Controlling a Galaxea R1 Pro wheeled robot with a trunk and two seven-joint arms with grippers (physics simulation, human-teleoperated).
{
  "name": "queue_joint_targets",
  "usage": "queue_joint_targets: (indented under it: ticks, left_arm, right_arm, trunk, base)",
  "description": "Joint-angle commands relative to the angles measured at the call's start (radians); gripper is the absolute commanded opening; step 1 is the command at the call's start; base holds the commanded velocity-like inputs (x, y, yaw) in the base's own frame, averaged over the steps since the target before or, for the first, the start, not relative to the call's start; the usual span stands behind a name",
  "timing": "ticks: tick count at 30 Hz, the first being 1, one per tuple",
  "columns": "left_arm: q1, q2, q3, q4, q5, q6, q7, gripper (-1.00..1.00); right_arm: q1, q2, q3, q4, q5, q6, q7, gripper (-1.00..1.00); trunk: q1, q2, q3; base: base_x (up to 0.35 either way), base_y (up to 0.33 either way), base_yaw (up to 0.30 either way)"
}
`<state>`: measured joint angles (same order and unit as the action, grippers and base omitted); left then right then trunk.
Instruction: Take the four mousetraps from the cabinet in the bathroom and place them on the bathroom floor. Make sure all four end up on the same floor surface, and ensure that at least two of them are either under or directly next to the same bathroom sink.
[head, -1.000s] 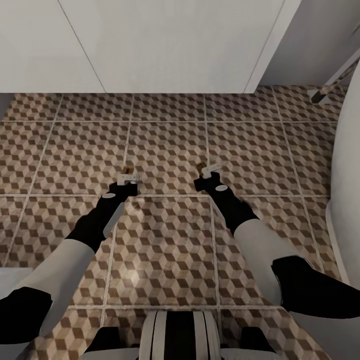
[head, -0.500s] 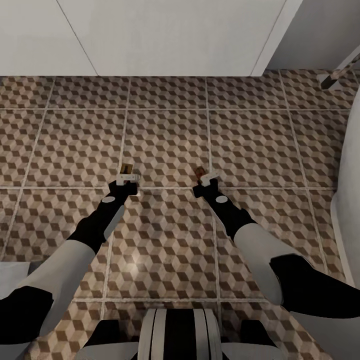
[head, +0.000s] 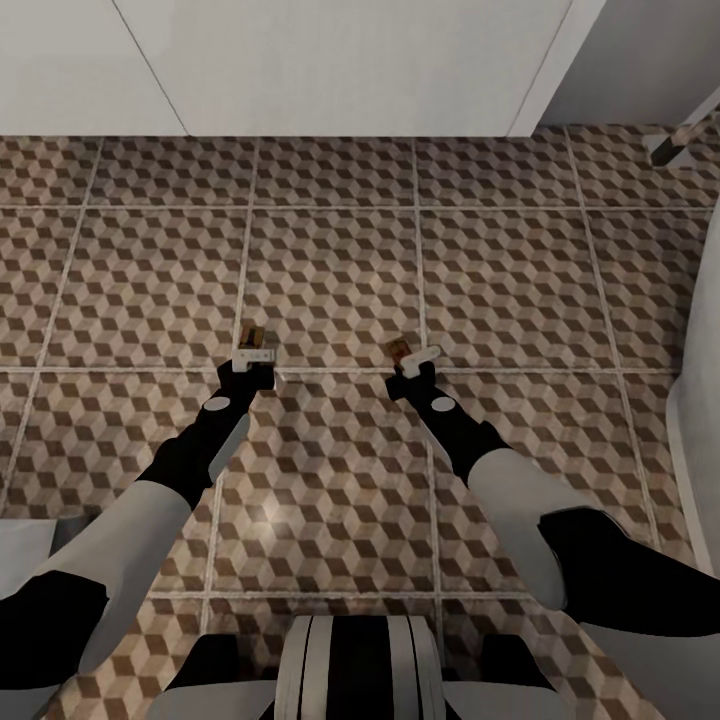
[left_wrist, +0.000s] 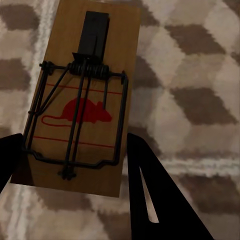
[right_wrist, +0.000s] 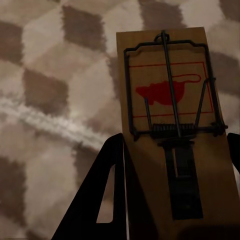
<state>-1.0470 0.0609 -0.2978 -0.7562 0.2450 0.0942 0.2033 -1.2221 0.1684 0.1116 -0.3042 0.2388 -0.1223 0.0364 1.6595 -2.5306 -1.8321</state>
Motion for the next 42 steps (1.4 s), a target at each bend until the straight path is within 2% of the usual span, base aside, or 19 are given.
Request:
queue_joint_targets:
  ticks: [1,16,25,42]
  left_arm:
    - [0.0,0.002,-0.007,-0.003,0.005,0.004,0.011,-1.0]
    - [0.002,0.002,-0.007,-0.004,0.005,0.008,0.017,-1.0]
    - [0.037,0.004,-0.006,-0.002,0.004,0.007,0.018,-1.0]
    - [0.039,0.005,-0.006,-0.011,0.004,0.004,0.018,-1.0]
  right_arm:
    - [0.0,0.0,-0.003,0.001,0.007,-0.003,0.003,-1.0]
    - [0.0,-0.001,-0.004,0.002,0.007,-0.005,0.003,-1.0]
    - [0.0,-0.001,-0.006,-0.003,0.008,-0.001,-0.001,-1.0]
    - [0.0,-0.002,-0.005,-0.008,0.009,-0.003,-0.012,-1.0]
  trunk:
    - [0.0,0.0,0.0]
    - [0.003,-0.002,0.0]
    - [0.003,-0.002,0.0]
    - [0.003,-0.002,0.0]
  base:
    - [0.0,0.0,0.0]
    - [0.0,0.0,0.0]
    - [0.0,0.0,0.0]
    - [0.0,0.0,0.0]
